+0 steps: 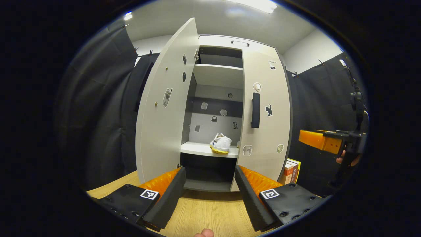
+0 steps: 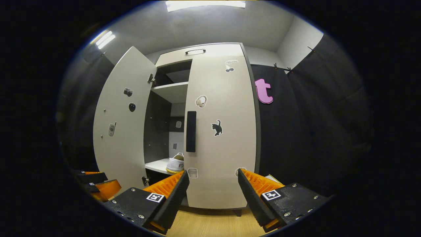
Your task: Grab one shoe with the right hand and put it into the shoe cabinet, grab the other shoe with the left hand and put it into the shoe cabinet; then close the right door with the right hand and the left door with the left hand.
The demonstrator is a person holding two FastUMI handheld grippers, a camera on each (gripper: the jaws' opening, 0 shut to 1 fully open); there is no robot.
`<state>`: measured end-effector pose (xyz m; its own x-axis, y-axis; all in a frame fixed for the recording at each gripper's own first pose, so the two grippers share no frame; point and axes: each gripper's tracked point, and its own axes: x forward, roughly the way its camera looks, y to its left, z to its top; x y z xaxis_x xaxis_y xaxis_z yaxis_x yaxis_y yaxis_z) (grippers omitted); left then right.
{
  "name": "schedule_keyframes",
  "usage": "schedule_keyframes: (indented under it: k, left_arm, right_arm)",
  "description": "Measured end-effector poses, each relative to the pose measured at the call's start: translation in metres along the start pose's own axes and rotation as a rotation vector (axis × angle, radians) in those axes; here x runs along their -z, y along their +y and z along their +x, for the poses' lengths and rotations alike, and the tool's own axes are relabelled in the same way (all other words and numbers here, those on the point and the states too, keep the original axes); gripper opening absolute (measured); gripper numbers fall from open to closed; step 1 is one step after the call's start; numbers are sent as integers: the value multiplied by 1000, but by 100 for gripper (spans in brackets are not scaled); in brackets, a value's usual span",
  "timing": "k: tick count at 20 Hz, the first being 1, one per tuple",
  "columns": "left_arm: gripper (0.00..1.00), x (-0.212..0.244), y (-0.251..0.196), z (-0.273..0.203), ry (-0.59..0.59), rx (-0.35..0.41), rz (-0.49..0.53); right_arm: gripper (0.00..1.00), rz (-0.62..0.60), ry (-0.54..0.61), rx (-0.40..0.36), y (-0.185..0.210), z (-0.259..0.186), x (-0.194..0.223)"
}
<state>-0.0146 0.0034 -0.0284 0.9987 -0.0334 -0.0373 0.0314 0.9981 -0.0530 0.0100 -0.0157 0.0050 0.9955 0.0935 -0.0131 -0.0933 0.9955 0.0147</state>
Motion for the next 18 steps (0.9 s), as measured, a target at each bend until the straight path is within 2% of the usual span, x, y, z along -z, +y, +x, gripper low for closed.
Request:
schedule_keyframes:
  k: [3, 5, 6, 10, 12, 14, 18]
  left_arm:
    - [96, -14, 1, -2, -30, 3, -59]
    - [99, -35, 14, -5, -83, -22, -101]
    - [96, -43, 24, -6, -94, -42, -107]
    - [94, -85, 94, -10, -130, -203, -22]
    - [96, -104, 121, -10, -151, -229, -28]
    - [96, -114, 156, -6, -149, -278, -22]
    - [96, -121, 219, 8, -125, -436, 44]
  right_arm:
    - [92, 3, -4, 36, -12, -11, 8]
    - [92, 6, -12, 48, -16, -17, 11]
    - [92, 11, -17, 50, -17, -19, 12]
    - [92, 35, -4, 46, -14, -24, 22]
    - [92, 43, 5, 44, -13, -23, 26]
    - [92, 49, 10, 38, -11, -23, 27]
    - [92, 31, 4, 45, -14, -22, 25]
